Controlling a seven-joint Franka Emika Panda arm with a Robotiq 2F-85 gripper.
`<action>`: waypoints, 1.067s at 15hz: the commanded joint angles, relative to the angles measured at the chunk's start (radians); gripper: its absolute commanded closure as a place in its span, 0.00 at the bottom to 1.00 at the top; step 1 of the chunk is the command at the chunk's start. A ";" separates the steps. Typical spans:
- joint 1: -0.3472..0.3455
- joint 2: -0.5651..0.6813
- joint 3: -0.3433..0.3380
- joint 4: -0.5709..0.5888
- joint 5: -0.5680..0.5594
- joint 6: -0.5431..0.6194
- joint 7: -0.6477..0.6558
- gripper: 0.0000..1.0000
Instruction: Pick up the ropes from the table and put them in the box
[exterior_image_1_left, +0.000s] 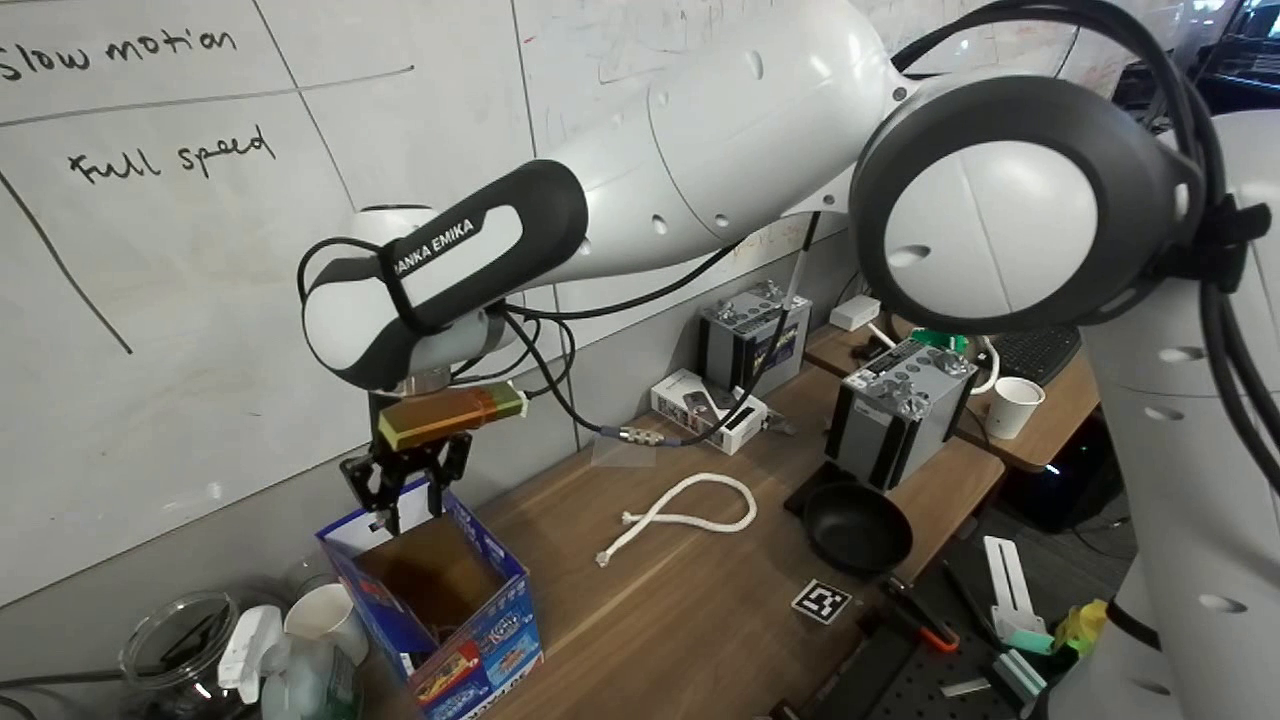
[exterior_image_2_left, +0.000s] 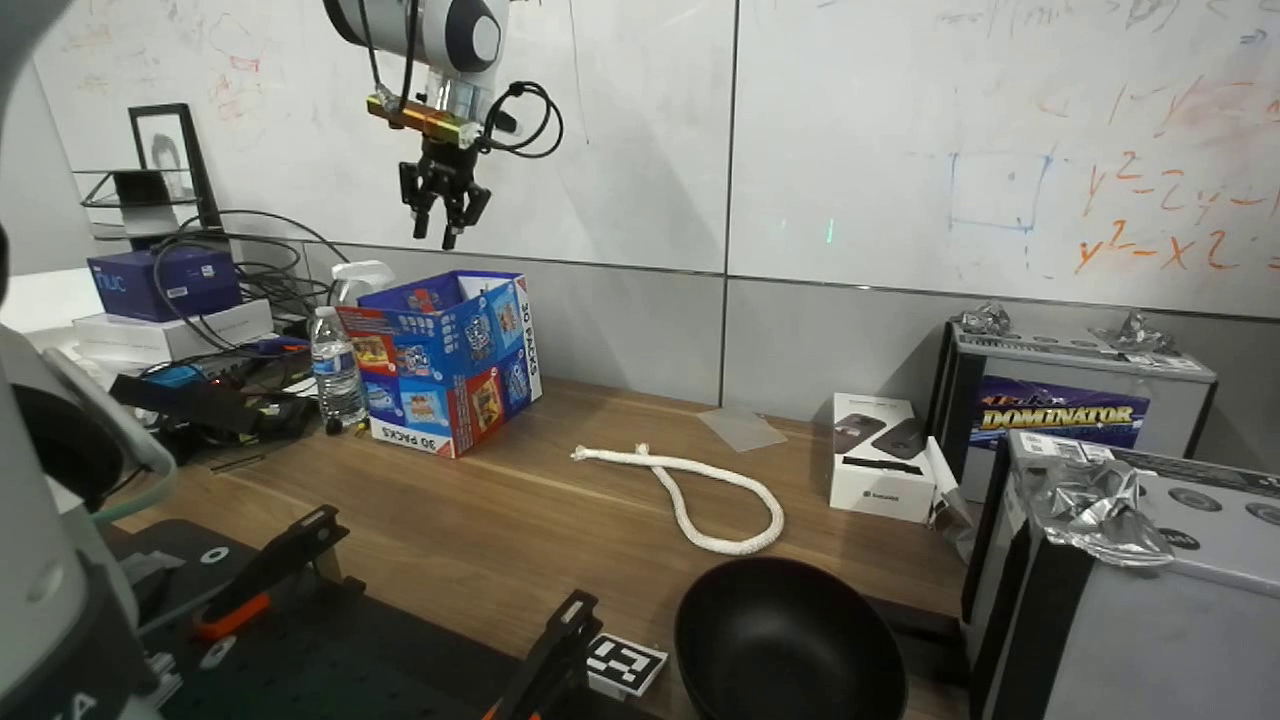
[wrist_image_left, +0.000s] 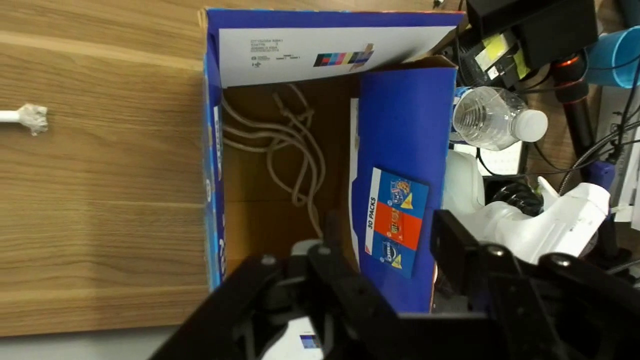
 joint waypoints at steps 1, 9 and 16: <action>-0.007 -0.019 -0.020 0.011 -0.012 -0.038 0.036 0.16; -0.026 -0.226 -0.162 -0.230 -0.140 -0.004 0.276 0.00; -0.124 -0.397 -0.229 -0.555 -0.290 0.120 0.308 0.00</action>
